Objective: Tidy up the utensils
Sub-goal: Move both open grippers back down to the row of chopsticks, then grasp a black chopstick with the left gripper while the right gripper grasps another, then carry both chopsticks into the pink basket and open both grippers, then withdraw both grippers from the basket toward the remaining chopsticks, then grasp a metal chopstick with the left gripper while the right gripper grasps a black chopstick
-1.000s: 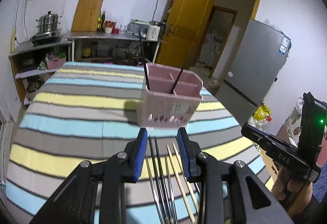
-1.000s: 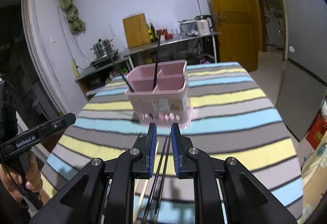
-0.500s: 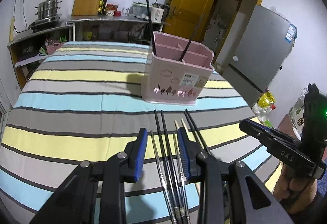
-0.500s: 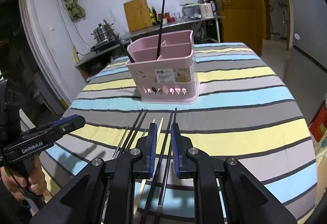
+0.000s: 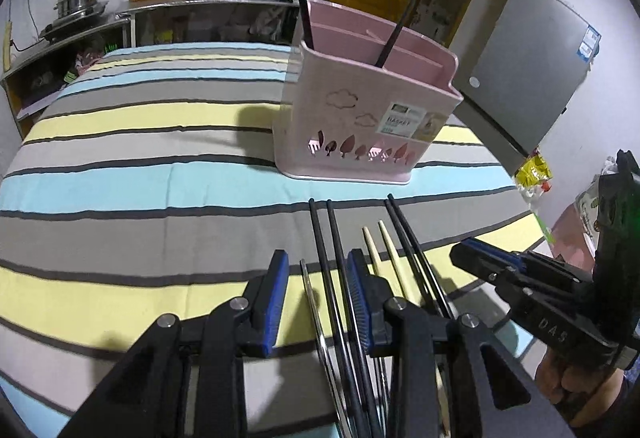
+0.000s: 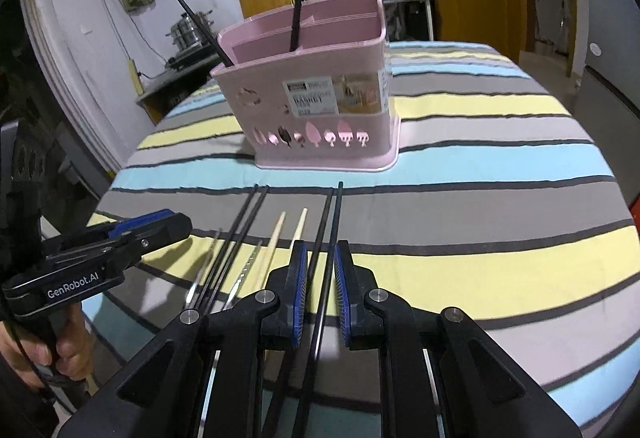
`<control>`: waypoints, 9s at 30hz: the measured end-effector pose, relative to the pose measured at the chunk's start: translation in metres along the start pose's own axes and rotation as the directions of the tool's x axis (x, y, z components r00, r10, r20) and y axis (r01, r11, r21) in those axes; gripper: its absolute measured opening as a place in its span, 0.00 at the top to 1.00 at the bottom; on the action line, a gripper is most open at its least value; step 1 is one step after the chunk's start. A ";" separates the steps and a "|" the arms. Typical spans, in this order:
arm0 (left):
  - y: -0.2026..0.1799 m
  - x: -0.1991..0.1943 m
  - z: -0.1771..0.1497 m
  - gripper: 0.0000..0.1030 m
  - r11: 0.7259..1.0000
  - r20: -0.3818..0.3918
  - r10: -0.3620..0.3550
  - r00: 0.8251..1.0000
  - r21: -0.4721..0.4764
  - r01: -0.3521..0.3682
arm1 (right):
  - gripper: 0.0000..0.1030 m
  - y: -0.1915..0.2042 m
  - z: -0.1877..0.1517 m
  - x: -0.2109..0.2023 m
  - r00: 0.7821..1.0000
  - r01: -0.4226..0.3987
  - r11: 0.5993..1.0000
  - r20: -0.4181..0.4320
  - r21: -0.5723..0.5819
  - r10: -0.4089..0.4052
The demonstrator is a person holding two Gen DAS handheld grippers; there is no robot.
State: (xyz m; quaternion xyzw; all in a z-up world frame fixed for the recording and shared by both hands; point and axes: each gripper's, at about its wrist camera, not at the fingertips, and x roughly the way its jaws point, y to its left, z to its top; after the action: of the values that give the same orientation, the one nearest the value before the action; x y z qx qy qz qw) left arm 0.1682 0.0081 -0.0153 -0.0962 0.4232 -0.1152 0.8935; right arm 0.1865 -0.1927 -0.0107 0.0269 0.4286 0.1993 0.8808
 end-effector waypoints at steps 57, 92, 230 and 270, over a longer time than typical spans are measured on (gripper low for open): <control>-0.023 -0.032 0.059 0.95 0.999 0.040 -0.029 0.999 0.044 0.027 | 0.95 -0.005 0.054 -0.034 0.998 0.008 1.000 0.066 -0.014 -0.007; -0.047 -0.103 0.087 0.95 0.994 0.141 -0.035 0.989 0.103 0.021 | 0.96 0.007 0.079 -0.120 0.970 -0.014 0.999 0.243 -0.030 0.021; 0.000 -0.024 -0.045 0.77 0.999 0.013 0.019 1.000 0.042 -0.019 | 0.87 0.034 -0.027 -0.041 0.997 -0.049 0.999 0.060 -0.016 0.049; 0.021 0.002 -0.037 0.94 0.998 -0.072 0.065 0.995 0.015 -0.064 | 0.89 0.055 -0.008 0.042 0.990 -0.014 0.999 -0.140 0.039 0.020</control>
State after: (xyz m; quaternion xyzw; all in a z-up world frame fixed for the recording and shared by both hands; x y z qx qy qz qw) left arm 0.1431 0.0254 -0.0452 -0.0726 0.4573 -0.0923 0.8815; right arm 0.1854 -0.1272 -0.0345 0.0333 0.4932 0.2000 0.8460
